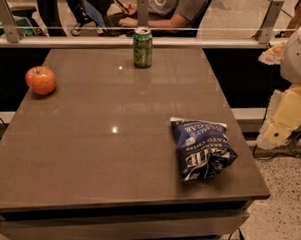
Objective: Pick blue chip bag
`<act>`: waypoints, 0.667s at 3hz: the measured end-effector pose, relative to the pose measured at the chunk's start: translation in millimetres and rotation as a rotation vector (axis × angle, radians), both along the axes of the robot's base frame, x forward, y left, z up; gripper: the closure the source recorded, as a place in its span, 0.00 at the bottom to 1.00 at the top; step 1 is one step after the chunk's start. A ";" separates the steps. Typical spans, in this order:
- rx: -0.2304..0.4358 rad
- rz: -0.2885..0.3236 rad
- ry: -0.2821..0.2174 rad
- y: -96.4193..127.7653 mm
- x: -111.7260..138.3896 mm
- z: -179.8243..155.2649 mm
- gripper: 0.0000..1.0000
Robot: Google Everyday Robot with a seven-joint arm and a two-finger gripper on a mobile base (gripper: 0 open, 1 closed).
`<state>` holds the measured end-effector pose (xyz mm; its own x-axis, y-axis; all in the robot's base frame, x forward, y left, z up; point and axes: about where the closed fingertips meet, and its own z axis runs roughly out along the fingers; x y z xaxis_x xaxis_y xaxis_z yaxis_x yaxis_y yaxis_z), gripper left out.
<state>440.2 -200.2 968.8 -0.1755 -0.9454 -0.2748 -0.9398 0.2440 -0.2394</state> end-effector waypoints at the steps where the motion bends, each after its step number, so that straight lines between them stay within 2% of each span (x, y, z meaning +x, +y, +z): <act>1: 0.072 0.049 0.002 18.5 -6.8 -10.8 0.00; 2: 0.127 0.088 0.016 37.2 -19.9 -20.6 0.00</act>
Offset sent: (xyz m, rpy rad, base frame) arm -0.0352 0.0583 -0.0371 0.1983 0.0482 0.1356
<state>420.4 -162.9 948.2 -0.0987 -0.9150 -0.3913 -0.9623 0.1879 -0.1965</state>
